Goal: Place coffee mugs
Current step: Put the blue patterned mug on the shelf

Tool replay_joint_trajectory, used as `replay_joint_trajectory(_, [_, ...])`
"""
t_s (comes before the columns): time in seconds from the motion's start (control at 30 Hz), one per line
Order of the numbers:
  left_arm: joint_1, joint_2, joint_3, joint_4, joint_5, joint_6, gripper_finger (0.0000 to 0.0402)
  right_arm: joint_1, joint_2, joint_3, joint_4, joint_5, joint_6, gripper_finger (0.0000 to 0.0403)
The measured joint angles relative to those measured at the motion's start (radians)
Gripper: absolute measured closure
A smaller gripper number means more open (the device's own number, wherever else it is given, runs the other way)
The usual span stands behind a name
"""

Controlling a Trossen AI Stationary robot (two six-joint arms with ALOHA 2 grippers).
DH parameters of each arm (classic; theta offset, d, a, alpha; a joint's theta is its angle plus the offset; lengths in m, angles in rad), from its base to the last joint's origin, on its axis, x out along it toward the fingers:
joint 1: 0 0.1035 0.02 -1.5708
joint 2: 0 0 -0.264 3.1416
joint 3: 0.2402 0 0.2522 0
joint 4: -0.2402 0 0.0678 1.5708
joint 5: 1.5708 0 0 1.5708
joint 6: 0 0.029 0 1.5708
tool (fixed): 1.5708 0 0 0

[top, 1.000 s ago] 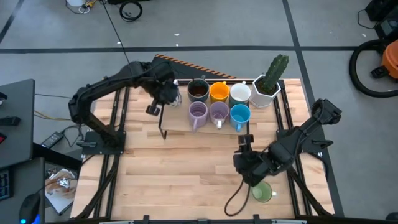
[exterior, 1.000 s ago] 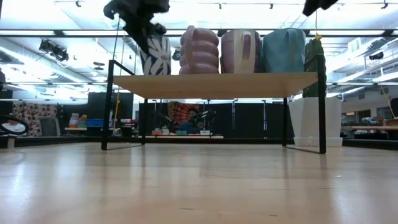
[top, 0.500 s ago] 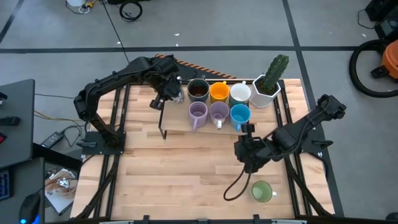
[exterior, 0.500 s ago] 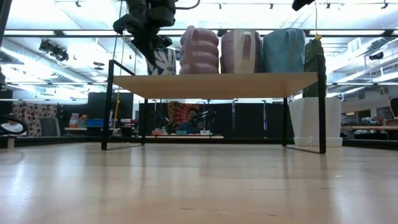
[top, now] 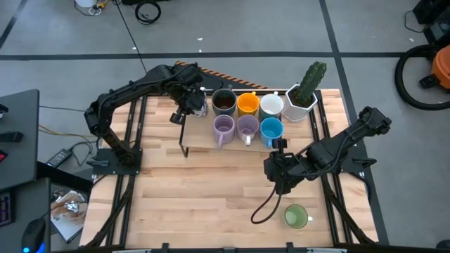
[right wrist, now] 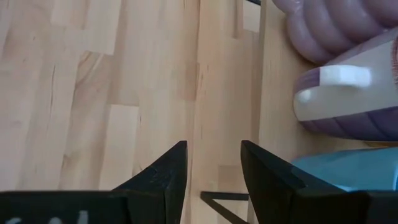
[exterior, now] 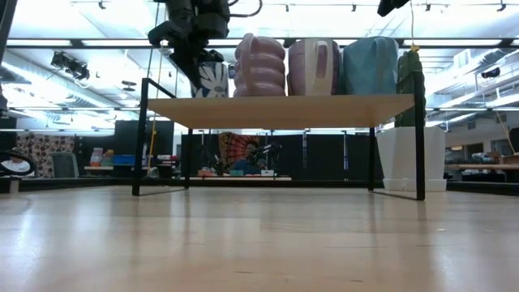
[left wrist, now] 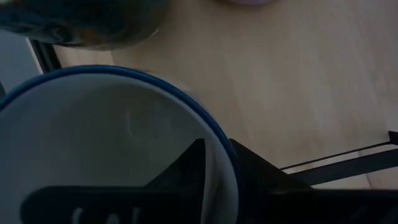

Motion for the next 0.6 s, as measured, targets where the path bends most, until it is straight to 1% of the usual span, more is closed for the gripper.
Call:
replay_joint_trajectory(0.27, [-0.01,0.0,0.0,0.001,0.004,-0.001,0.033,0.0,0.0,0.0,0.0,0.0,0.0,0.0247])
replay_joint_trajectory(0.6, [-0.033,-0.002,0.002,0.027,0.004,-0.036,0.0328,0.0,0.0,0.0,0.0,0.0,-0.004,0.0247])
